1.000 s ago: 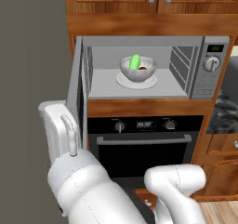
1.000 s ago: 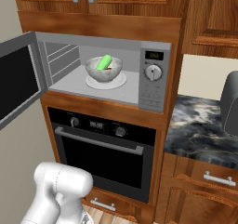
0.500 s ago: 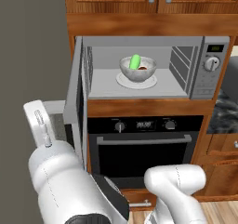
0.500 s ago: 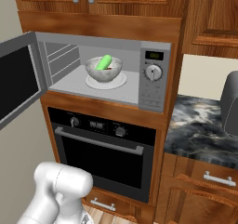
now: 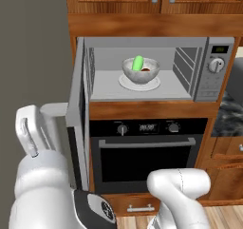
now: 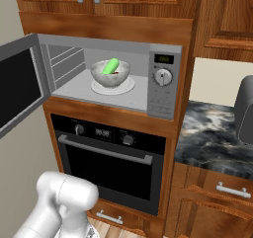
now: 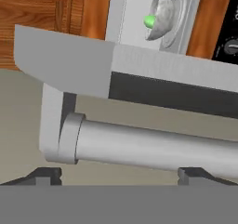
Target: Place the bowl containing the corn and tomato in the microwave. Close the microwave door and press the start button to microwave the meal.
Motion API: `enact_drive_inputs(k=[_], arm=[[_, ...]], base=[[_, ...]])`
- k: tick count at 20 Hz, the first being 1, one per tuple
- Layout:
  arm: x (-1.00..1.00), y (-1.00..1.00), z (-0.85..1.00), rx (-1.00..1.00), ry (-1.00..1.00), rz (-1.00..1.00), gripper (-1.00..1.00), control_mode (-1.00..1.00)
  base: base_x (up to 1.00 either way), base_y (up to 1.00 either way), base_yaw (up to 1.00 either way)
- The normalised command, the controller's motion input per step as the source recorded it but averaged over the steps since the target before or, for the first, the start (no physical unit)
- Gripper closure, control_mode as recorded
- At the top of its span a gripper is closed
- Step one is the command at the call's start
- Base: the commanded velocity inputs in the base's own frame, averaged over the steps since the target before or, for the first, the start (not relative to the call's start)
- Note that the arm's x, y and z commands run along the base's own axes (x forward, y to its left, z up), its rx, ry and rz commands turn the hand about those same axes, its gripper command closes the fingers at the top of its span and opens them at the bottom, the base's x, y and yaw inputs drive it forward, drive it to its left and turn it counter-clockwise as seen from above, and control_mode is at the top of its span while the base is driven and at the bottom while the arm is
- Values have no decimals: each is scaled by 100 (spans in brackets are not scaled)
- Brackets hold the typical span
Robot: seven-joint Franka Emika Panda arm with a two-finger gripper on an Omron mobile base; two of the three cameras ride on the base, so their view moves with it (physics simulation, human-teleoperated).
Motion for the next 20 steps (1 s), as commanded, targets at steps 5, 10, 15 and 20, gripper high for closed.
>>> enact_drive_inputs(k=[5,10,15,20], arm=[[25,-60,0,-1,-3,-43,-100,-100],[21,-93,0,0,-1,-46,-100,-100],[9,-100,9,0,1,-43,-100,-100],[0,-100,16,1,11,-21,-100,-100]], base=[[0,0,0],[0,0,0],[0,0,0],[0,0,0]])
